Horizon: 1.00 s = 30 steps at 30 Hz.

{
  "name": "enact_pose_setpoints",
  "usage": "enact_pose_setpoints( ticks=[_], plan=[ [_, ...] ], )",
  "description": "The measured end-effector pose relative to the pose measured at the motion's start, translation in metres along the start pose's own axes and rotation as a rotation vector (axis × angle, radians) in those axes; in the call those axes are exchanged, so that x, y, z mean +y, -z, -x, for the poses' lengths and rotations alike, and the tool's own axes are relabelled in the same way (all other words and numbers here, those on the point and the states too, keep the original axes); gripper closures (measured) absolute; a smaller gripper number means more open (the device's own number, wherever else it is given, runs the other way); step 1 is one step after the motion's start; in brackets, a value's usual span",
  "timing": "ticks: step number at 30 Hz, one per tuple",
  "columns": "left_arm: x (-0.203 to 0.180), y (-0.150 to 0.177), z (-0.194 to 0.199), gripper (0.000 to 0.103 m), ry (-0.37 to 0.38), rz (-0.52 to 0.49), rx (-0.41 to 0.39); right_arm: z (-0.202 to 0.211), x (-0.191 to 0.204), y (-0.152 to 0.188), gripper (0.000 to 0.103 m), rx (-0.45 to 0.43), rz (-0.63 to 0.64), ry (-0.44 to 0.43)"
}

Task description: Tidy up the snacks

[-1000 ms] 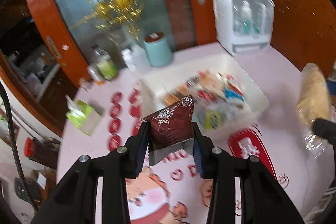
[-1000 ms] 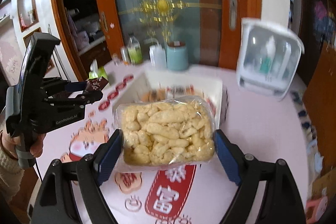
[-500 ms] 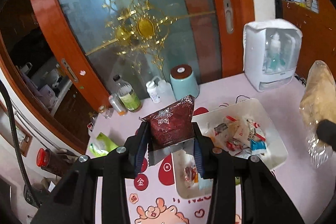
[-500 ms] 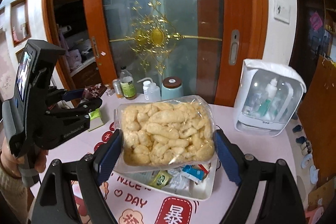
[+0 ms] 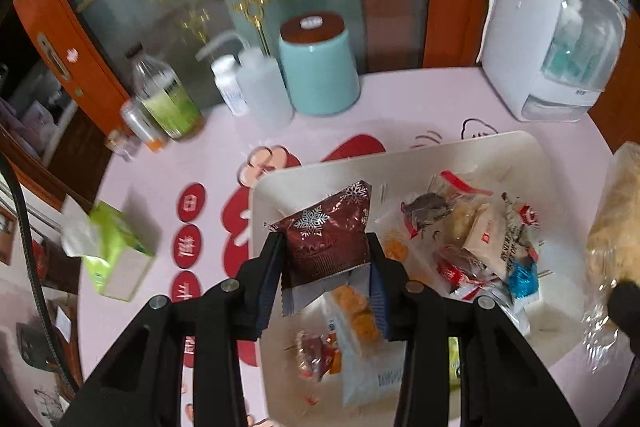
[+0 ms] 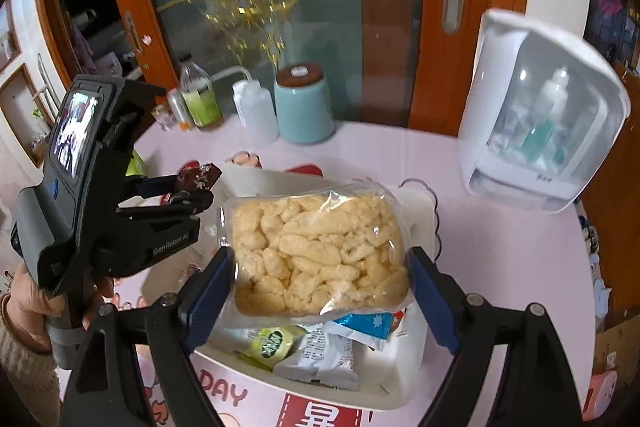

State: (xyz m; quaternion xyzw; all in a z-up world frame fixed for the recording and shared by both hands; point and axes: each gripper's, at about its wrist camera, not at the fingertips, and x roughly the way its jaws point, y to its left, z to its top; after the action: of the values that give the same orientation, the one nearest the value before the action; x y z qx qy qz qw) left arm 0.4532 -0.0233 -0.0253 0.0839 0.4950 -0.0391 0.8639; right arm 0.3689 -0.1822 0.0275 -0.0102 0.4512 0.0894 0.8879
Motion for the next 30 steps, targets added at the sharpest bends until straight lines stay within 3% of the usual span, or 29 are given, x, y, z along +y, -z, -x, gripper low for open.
enact_pose_setpoints(
  ticks=[6,8,11,17,30],
  plan=[
    [0.004,0.000,-0.031,0.059,0.048,0.048,0.027,-0.036,-0.008,0.006,0.016,0.069,-0.045,-0.033],
    [0.004,0.000,-0.037,0.041,0.067,0.062,0.033,-0.046,-0.012,0.007,0.015,0.092,-0.079,-0.064],
    [0.005,-0.001,-0.038,0.023,0.059,0.082,0.013,-0.054,-0.012,0.008,0.015,0.108,-0.095,-0.062],
    [0.007,0.000,-0.025,0.022,0.094,0.091,-0.019,-0.051,-0.006,0.012,0.013,0.077,-0.047,-0.003],
    [0.019,0.011,0.019,0.018,0.056,0.105,-0.059,-0.005,0.001,0.012,0.013,-0.019,-0.038,-0.021]
  ],
)
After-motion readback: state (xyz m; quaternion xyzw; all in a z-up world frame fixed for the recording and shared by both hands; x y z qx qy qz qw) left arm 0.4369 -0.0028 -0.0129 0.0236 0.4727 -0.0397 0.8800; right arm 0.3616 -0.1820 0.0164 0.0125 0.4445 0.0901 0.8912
